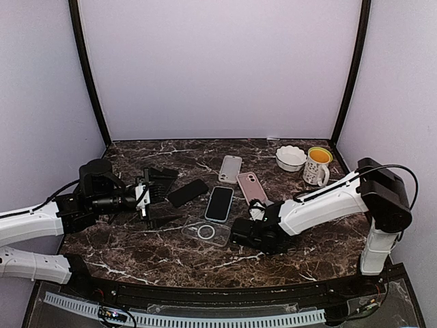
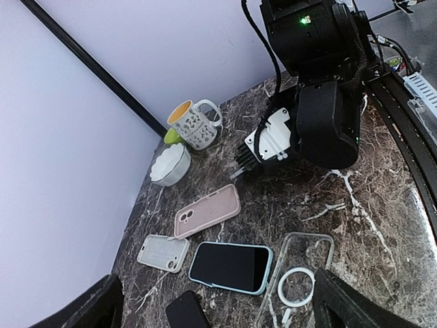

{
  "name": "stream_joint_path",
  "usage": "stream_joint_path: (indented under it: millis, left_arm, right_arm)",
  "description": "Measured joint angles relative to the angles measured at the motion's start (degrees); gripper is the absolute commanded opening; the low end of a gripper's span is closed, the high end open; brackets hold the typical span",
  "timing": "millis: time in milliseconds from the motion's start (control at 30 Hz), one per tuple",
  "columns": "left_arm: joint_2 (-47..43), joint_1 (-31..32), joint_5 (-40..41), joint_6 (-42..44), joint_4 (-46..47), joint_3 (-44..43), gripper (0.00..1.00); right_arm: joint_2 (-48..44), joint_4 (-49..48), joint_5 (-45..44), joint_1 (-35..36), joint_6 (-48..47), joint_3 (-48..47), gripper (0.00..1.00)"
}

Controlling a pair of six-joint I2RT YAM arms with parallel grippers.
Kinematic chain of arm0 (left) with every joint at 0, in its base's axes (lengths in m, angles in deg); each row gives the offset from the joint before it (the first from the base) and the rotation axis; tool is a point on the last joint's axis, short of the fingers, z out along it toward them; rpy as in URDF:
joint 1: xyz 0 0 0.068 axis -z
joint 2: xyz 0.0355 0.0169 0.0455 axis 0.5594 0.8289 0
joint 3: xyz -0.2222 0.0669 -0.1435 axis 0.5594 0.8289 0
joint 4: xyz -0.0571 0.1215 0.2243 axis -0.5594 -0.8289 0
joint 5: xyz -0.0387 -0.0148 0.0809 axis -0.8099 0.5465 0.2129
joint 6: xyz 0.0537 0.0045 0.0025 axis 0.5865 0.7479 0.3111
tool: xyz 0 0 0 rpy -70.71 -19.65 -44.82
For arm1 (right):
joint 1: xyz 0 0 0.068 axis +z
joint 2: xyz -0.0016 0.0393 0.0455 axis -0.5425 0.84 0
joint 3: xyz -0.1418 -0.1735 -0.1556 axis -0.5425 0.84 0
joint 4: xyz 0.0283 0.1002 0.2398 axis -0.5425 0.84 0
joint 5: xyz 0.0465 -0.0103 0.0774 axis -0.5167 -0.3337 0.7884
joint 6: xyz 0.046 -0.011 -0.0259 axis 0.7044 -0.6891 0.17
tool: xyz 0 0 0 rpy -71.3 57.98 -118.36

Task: Take the phone out of the phone case
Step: Place the phone at the center of the board, then pick up the phone with the phone case from the center of the board.

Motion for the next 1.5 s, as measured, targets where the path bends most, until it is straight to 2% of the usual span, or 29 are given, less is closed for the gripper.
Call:
stream_joint_path:
  millis: [100,233,400,533,700,900,967,1167,1300,1400,1500]
  left_arm:
    - [0.0,0.0,0.3,0.0,0.0,0.0,0.99]
    - [0.0,0.0,0.4,0.0,0.0,0.0,0.99]
    - [0.0,0.0,0.4,0.0,0.0,0.0,0.99]
    - [0.0,0.0,0.4,0.0,0.0,0.0,0.99]
    - [0.8,0.0,1.0,-0.7,0.1,0.0,0.99]
    - [4.1,0.0,4.9,-5.5,0.1,-0.2,0.99]
    - [6.9,0.0,6.8,-8.2,-0.8,-1.6,0.99]
    - [18.3,-1.1,9.8,-13.9,-8.6,-12.7,0.99]
    - [28.7,-3.3,11.0,-19.2,-17.4,-25.2,0.90]
    - [39.6,-4.1,15.1,-27.5,-26.1,-38.2,0.89]
    - [46.4,-4.0,19.2,-35.6,-31.9,-44.9,0.90]
  right_arm:
    - [0.0,-0.6,1.3,0.1,-1.3,0.0,0.02]
    - [-1.2,-3.1,3.2,0.1,-4.3,0.7,0.19]
    - [-2.8,-8.0,13.1,0.2,-7.8,2.0,0.31]
    - [-3.9,-11.1,19.6,0.2,-9.1,2.8,0.46]
    - [-7.1,-15.0,27.0,0.3,-10.1,3.4,0.55]
    - [-13.0,-18.3,33.2,-1.1,-11.5,3.4,0.73]
    - [-14.7,-19.3,34.8,-2.5,-12.0,3.4,0.82]
    - [-19.3,-21.7,38.8,-8.5,-14.6,3.4,0.98]
    - [-21.6,-22.6,40.3,-11.8,-15.9,3.5,0.99]
    - [-22.7,-22.6,39.3,-14.2,-15.6,3.6,0.99]
    - [-23.2,-22.7,36.2,-15.6,-14.8,3.8,0.99]
